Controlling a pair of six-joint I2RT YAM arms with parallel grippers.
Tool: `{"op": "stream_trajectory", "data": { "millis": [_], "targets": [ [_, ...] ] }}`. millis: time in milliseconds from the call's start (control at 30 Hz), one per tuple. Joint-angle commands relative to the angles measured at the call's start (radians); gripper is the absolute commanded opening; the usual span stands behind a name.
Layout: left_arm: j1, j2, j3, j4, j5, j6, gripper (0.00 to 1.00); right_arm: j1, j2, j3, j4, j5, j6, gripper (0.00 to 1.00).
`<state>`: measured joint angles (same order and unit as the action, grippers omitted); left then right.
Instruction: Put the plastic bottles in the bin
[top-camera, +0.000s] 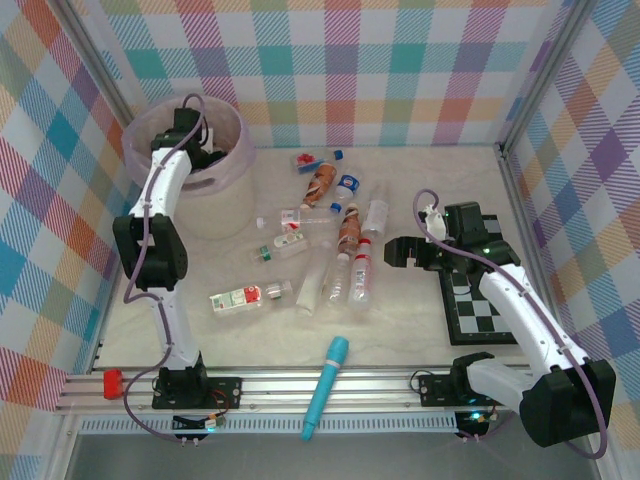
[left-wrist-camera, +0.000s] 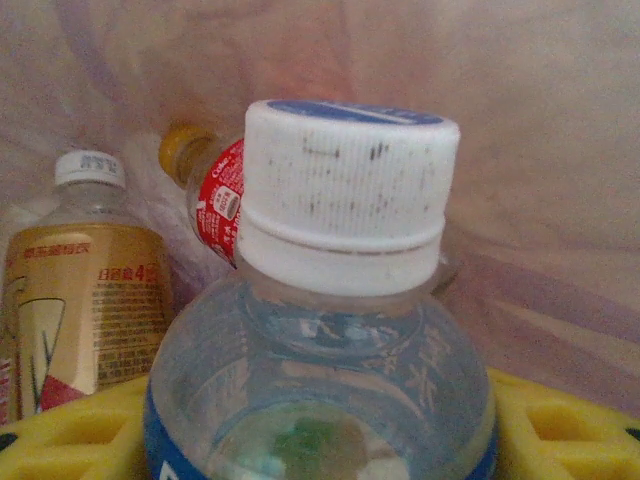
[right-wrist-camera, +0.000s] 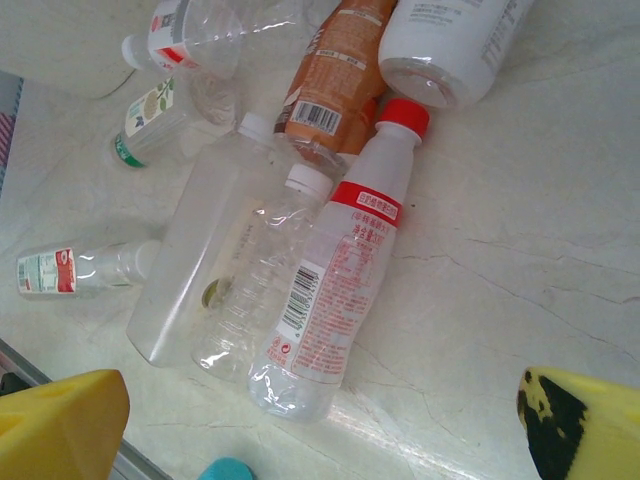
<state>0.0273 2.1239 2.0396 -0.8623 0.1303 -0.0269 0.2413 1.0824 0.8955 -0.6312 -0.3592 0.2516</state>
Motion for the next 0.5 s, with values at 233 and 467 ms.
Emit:
{"op": "stream_trajectory", "data": {
  "millis": [233,467],
  "targets": [
    [0.009,0.015,-0.043,0.009,0.028,0.034,0.43,-0.007,0.004,-0.010,-0.022,0.069,0.068,0.99],
    [0.009,-0.023,-0.030,-0.002,0.042,0.035,0.90,-0.008,0.028,-0.003,-0.016,0.081,0.104,0.99]
  ]
}}
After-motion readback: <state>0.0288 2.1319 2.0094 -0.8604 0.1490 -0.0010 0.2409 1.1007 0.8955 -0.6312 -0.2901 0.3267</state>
